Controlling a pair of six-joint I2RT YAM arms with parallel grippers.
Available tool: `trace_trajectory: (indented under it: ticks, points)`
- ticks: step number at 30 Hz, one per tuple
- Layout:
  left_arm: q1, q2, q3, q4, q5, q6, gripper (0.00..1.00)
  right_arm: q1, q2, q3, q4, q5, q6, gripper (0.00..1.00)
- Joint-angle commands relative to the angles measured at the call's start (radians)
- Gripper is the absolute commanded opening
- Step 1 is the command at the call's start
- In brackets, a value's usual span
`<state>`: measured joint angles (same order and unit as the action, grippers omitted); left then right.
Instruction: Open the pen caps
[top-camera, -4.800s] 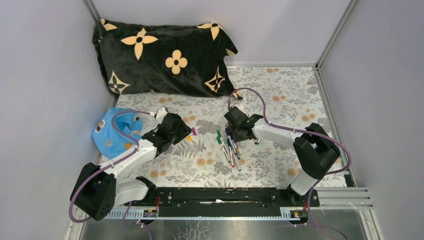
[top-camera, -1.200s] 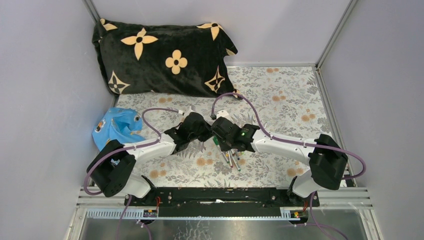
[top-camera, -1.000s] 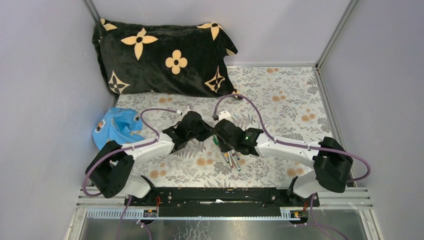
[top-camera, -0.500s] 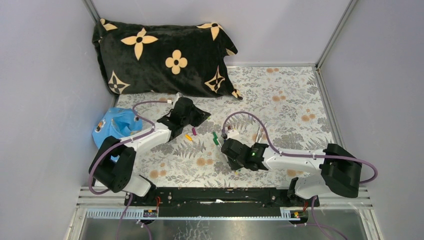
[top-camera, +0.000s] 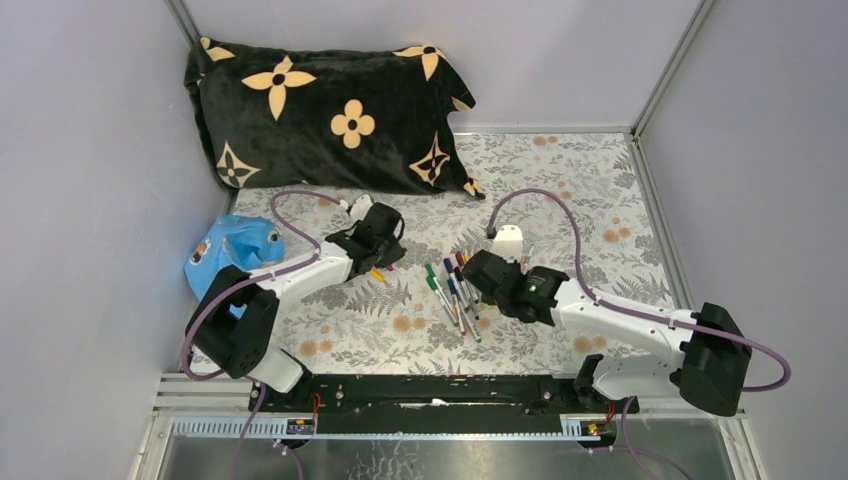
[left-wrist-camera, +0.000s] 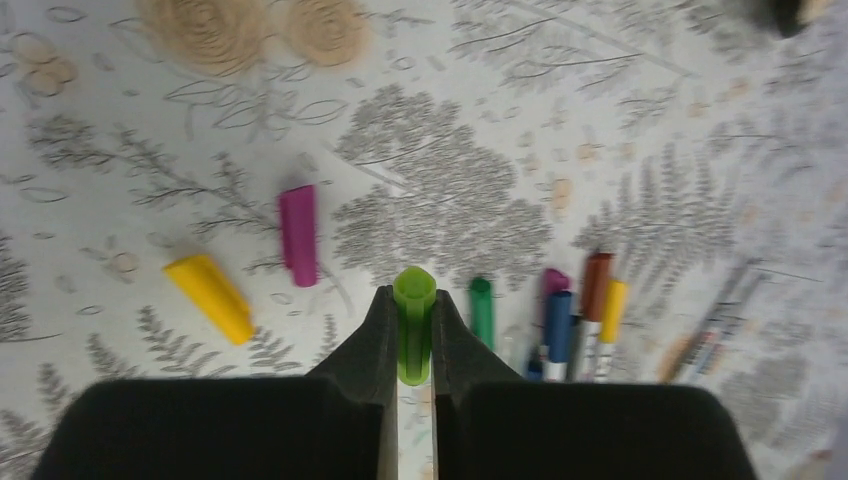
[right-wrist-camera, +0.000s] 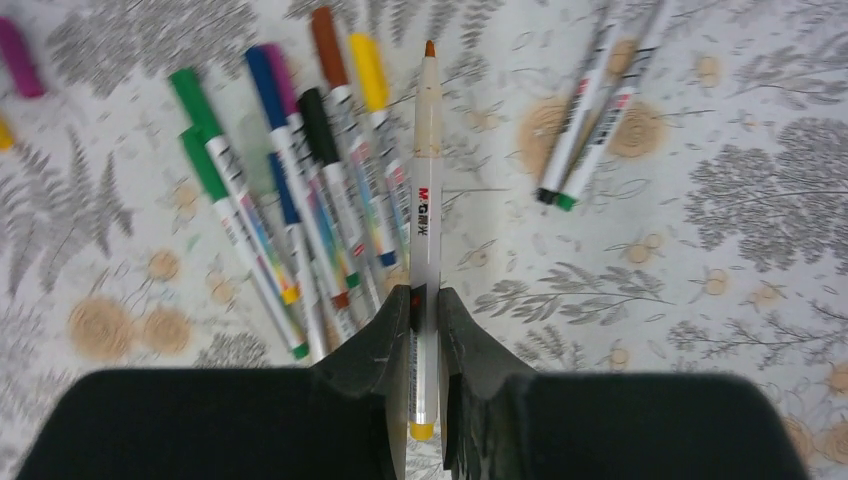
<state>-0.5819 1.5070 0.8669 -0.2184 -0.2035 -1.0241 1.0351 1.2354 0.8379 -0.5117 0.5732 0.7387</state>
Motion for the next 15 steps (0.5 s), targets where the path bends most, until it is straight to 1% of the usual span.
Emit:
trace_trajectory:
  ticks: [1, 5, 9, 15]
  points:
    - [-0.021, 0.027, -0.008, -0.097, -0.137, 0.068, 0.11, -0.089, -0.002, 0.002, -0.032, 0.089, 0.047, 0.0]
    - [-0.021, 0.033, -0.03, -0.096, -0.162, 0.073, 0.17, -0.168, 0.033, -0.011, 0.027, 0.074, 0.019, 0.0]
    - [-0.021, 0.041, -0.042, -0.099, -0.181, 0.073, 0.2, -0.229, 0.1, 0.014, 0.056, 0.046, -0.007, 0.0]
    - [-0.021, 0.042, -0.067, -0.099, -0.188, 0.069, 0.25, -0.301, 0.2, 0.027, 0.103, 0.0, -0.024, 0.0]
